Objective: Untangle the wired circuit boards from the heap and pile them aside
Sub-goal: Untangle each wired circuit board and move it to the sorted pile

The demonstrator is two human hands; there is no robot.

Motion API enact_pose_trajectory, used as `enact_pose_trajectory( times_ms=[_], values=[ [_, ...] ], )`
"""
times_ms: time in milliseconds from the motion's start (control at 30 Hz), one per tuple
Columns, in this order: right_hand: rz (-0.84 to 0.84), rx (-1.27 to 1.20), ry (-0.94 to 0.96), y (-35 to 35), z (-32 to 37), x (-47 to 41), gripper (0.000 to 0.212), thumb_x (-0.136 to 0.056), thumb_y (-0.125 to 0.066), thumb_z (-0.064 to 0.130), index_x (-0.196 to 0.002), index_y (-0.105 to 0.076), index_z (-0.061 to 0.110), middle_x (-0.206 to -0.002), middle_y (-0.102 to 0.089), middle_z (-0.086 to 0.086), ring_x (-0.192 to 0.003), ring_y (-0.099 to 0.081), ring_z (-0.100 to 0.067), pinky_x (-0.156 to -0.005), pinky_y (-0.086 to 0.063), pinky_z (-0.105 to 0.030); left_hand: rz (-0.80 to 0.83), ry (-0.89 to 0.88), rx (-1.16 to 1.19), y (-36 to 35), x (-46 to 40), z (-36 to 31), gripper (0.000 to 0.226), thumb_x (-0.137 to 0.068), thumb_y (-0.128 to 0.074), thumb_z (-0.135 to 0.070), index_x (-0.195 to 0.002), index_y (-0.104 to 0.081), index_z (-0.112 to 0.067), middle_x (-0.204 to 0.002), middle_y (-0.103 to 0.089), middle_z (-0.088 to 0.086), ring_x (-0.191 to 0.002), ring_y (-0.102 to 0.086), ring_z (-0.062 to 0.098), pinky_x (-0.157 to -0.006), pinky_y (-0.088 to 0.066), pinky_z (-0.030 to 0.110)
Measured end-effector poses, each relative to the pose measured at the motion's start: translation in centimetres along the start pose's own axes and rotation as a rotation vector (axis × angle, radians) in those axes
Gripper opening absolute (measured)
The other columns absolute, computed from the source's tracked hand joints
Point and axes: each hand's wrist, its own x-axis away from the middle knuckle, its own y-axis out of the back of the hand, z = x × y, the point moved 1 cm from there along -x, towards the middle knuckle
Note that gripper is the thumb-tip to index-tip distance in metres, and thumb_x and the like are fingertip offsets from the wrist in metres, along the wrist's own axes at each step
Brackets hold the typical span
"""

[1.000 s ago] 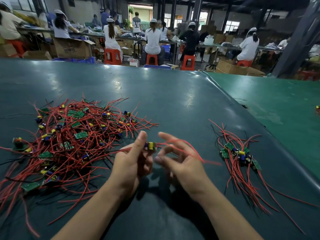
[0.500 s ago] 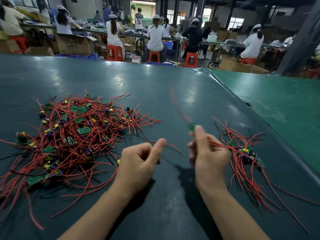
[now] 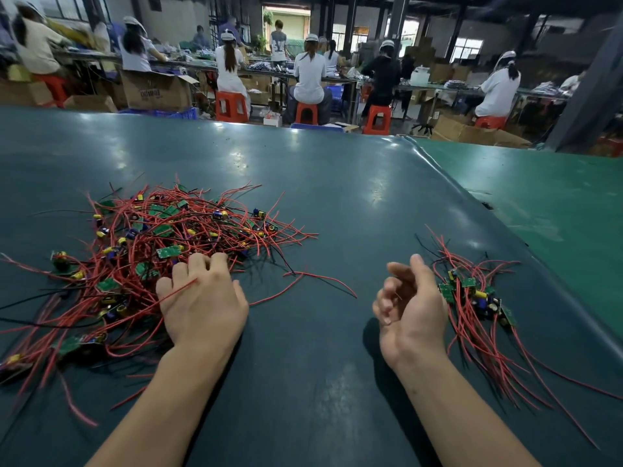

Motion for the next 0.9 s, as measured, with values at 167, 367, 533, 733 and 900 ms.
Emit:
enact_pose_trajectory(
  times_ms=[167,367,533,733,900],
  values=[
    [0.045,0.038,-0.036,0.2,0.1,0.2,0.029,-0.096,-0.052,0.025,-0.074,-0.060,0.008,-0.052,-0.048,0.000,-0.034,-0.036,-0.011,-0.033,-0.019,-0.016,-0.047,0.011,0.063,0.5,-0.1,0.0,0.015,-0.091,-0.059,-0.025,-0.098,-0.072,-0.021,-0.096,-0.069,0.005,-0.095,-0.061,0.030,-0.083,-0.034,0.040],
    [0.197,0.278,0.015,0.3,-0.5,0.5,0.030,-0.097,-0.054,0.023,-0.072,-0.064,0.010,-0.051,-0.050,-0.002,-0.036,-0.035,-0.012,-0.037,-0.022,-0.016,-0.374,-0.215,0.484,1.1,0.9,-0.4,0.010,-0.086,-0.071,-0.005,-0.095,-0.075,-0.005,-0.088,-0.072,0.013,-0.083,-0.063,0.038,-0.080,-0.048,0.046],
    [0.473,0.718,0.260,0.0,-1.9,1.5,0.025,-0.088,-0.068,0.006,-0.106,-0.063,0.023,-0.077,-0.059,-0.001,-0.049,-0.045,-0.015,-0.046,-0.041,-0.024,-0.577,-0.615,0.709,2.5,2.9,-2.3,0.010,-0.090,-0.067,-0.007,-0.093,-0.075,-0.002,-0.088,-0.070,0.007,-0.076,-0.060,0.028,-0.073,-0.049,0.042],
    [0.700,1.004,0.508,0.1,-2.4,1.7,0.044,-0.081,-0.064,-0.001,-0.121,-0.068,0.018,-0.109,-0.069,0.000,-0.091,-0.065,-0.012,-0.085,-0.048,-0.019,-0.368,-0.971,0.899,2.1,5.5,-4.8,0.015,-0.077,-0.071,0.006,-0.091,-0.075,0.002,-0.086,-0.070,0.008,-0.069,-0.059,0.026,-0.068,-0.049,0.031],
    [0.659,0.716,0.202,0.0,-2.6,1.8,0.024,-0.079,-0.064,0.007,-0.099,-0.075,0.014,-0.093,-0.071,0.002,-0.089,-0.069,-0.014,-0.082,-0.054,-0.024,-0.229,-1.047,1.003,1.5,6.7,-6.1,0.019,-0.080,-0.071,0.002,-0.099,-0.073,0.002,-0.092,-0.069,0.008,-0.081,-0.062,0.023,-0.076,-0.051,0.032]
  ],
)
